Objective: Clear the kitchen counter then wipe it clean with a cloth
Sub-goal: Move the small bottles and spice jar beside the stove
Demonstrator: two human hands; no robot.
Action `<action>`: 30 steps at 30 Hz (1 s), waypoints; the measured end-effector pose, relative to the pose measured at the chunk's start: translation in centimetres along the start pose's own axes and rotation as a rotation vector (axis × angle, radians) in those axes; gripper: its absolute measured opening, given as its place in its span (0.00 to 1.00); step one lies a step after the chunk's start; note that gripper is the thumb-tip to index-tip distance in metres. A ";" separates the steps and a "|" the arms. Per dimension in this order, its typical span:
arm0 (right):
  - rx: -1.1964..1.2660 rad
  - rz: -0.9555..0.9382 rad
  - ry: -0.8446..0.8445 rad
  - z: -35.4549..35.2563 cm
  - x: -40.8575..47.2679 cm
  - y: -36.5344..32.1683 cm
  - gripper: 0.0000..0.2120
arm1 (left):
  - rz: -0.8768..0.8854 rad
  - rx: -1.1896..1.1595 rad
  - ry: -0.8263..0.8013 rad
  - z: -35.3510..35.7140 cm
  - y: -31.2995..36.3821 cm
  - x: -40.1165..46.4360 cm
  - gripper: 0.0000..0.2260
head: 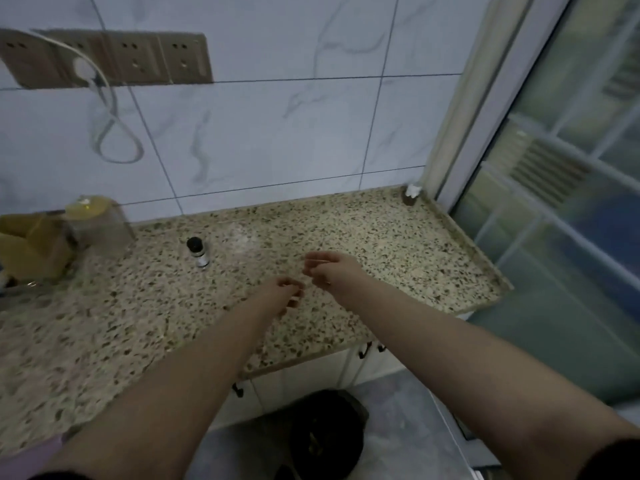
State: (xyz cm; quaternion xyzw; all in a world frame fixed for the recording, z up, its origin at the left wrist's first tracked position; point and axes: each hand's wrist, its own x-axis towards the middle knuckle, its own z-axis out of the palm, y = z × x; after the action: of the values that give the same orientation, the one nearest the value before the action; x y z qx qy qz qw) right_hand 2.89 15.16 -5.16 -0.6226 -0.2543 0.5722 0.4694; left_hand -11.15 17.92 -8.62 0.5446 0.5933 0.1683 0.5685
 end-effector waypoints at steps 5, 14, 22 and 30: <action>0.045 -0.028 0.204 -5.0 2.4 -2.6 0.12 | 0.056 0.036 -0.025 1.7 4.5 4.4 0.05; 0.081 -0.003 0.432 -14.6 7.9 -4.7 0.10 | 0.056 0.053 -0.080 6.5 9.1 10.9 0.04; 0.101 0.024 0.439 -25.6 16.5 -7.3 0.06 | -0.036 0.027 0.004 15.1 13.5 18.9 0.06; -0.203 0.196 0.410 -34.8 27.0 -10.6 0.21 | -0.184 -0.194 0.022 23.0 18.9 24.7 0.09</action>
State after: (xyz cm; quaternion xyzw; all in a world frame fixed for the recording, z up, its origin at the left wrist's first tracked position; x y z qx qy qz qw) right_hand 44.16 32.54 -12.00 -0.7914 -0.1481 0.4482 0.3885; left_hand 23.09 35.54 -12.13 0.4284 0.6280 0.1779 0.6248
